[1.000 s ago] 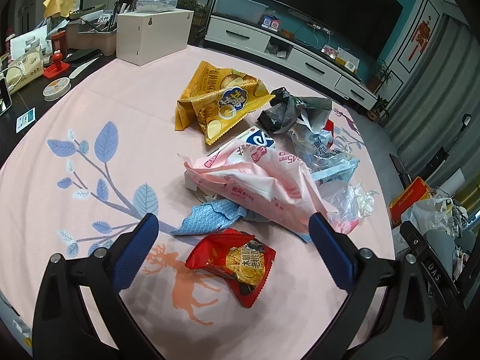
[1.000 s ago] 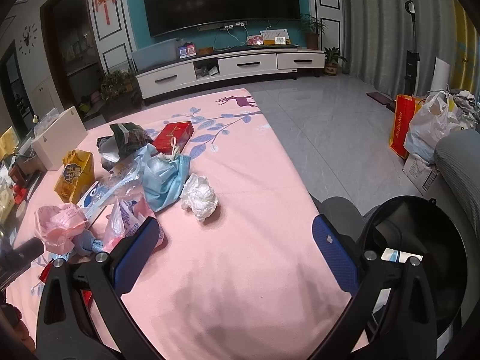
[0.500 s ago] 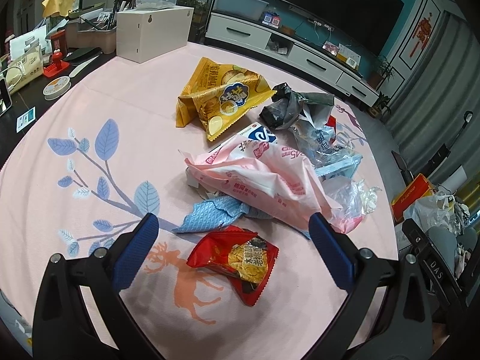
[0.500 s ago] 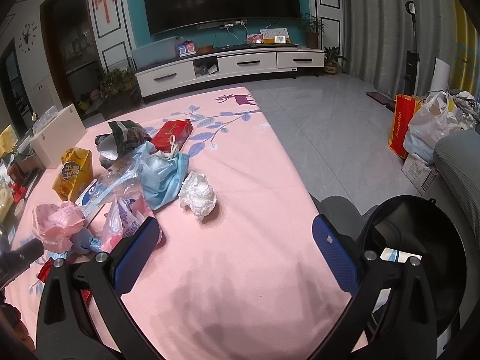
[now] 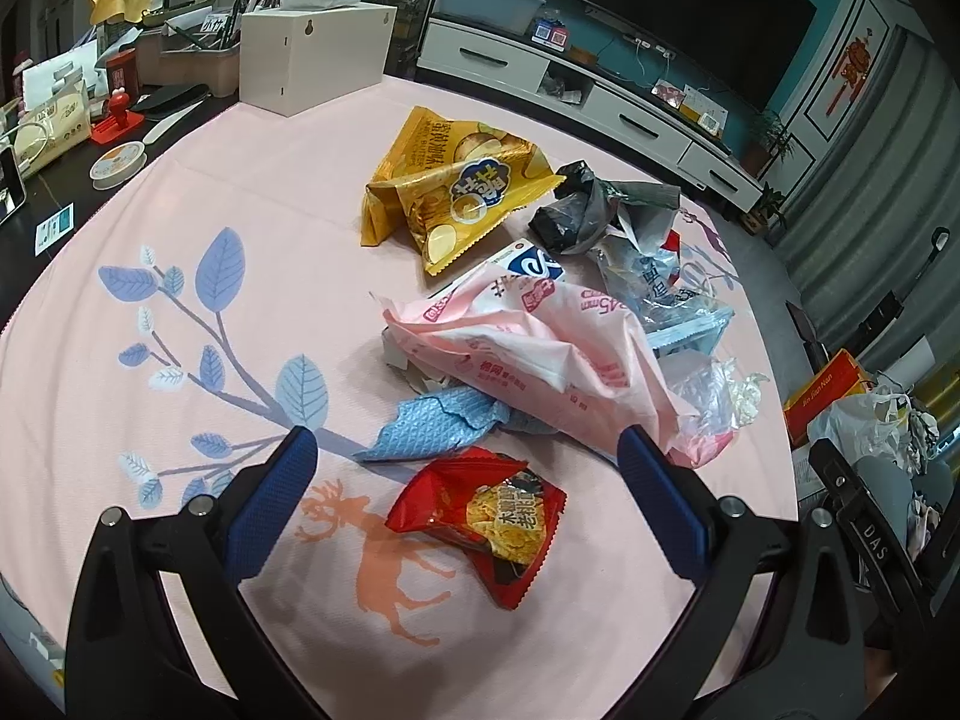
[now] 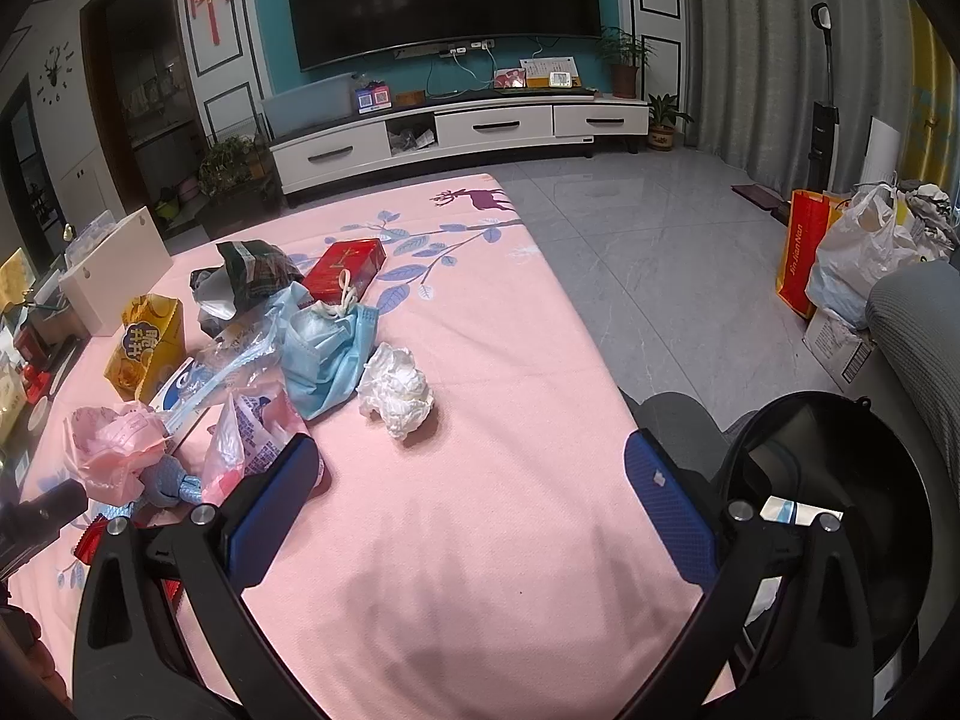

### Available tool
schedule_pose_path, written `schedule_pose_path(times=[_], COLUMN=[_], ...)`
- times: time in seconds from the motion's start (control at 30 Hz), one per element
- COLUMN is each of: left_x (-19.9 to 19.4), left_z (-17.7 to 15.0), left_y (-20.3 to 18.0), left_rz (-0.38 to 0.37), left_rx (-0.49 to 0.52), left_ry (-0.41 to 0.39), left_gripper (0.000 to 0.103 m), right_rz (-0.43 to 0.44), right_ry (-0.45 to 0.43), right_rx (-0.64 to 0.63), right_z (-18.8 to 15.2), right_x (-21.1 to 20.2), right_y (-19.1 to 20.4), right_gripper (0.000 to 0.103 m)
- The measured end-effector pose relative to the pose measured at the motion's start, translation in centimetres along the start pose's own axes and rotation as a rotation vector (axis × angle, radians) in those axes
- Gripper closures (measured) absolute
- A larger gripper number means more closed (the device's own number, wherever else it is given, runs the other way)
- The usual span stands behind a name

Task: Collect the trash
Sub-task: 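Lower the left tool onto the red chip bag and close on it, then grasp the pink printed bag with the right tool while the left lifts the red chip bag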

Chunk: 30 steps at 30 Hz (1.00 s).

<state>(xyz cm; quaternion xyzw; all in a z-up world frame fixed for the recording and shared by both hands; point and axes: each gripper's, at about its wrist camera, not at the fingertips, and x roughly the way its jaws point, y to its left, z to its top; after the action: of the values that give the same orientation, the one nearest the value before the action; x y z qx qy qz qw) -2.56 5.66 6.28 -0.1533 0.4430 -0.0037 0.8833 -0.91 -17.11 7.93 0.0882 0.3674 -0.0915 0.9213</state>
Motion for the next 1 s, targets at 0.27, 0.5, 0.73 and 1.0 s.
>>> schedule_pose_path(times=[0.27,0.5,0.73,1.0], left_x=[1.5,3.6,4.6,4.3], left_z=[-0.2,-0.7,-1.2,-1.5], left_y=[0.3,0.1,-0.4,-0.7], left_rz=[0.015,-0.001,-0.027,-0.098], left_rx=[0.006,-0.004,-0.016,-0.055], left_ry=[0.052,0.119,0.146,0.125], left_gripper=[0.003,0.012,0.043,0.067], right_rz=[-0.001,-0.001,-0.001,-0.006], right_ry=[0.0,0.001,0.001,0.003], right_rx=[-0.002,-0.001,0.0,0.0], right_z=[0.0,0.0,-0.1,-0.1], right_x=[0.0,0.0,0.1,0.1], right_y=[0.0,0.0,-0.1,-0.3], right_gripper=[0.003,0.003,0.003,0.003])
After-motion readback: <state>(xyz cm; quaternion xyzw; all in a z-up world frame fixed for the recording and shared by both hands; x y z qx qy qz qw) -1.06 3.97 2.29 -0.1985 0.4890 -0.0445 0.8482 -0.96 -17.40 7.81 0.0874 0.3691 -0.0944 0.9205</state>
